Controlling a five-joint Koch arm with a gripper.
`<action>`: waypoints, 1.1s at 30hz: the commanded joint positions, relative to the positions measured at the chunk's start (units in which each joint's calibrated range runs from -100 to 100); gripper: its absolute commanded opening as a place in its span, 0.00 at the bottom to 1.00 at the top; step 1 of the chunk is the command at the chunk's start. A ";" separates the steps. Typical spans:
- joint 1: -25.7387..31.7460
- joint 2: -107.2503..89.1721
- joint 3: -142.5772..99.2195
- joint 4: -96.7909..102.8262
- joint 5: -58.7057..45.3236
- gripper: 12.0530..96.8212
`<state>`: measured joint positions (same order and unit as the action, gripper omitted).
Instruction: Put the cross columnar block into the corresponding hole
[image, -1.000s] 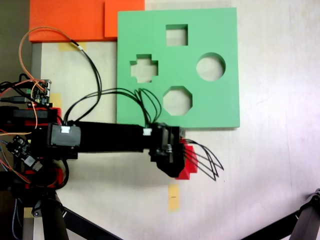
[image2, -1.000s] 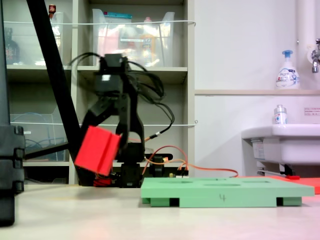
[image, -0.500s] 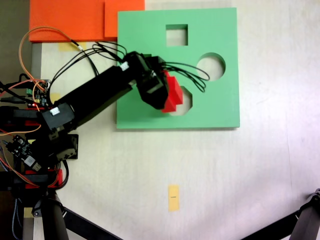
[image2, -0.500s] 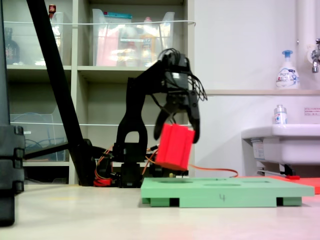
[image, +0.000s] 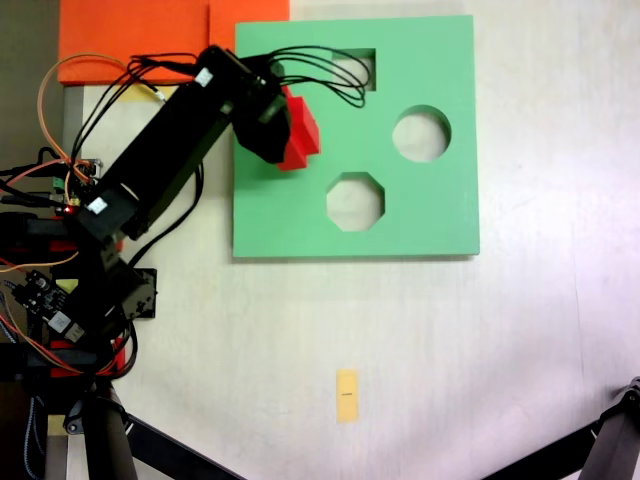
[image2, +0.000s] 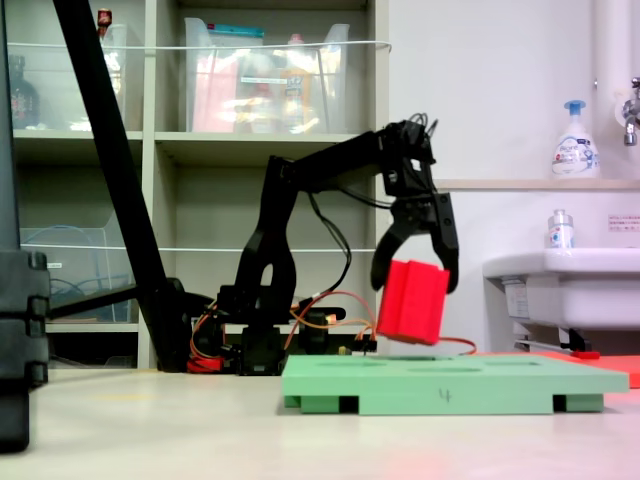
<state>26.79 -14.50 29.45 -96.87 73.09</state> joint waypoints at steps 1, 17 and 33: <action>0.88 0.39 3.85 -3.13 2.39 0.31; 1.51 7.52 3.85 -3.13 3.22 0.32; 2.39 12.55 3.85 -2.17 -0.10 0.32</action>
<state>28.45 -1.92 32.29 -97.55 73.43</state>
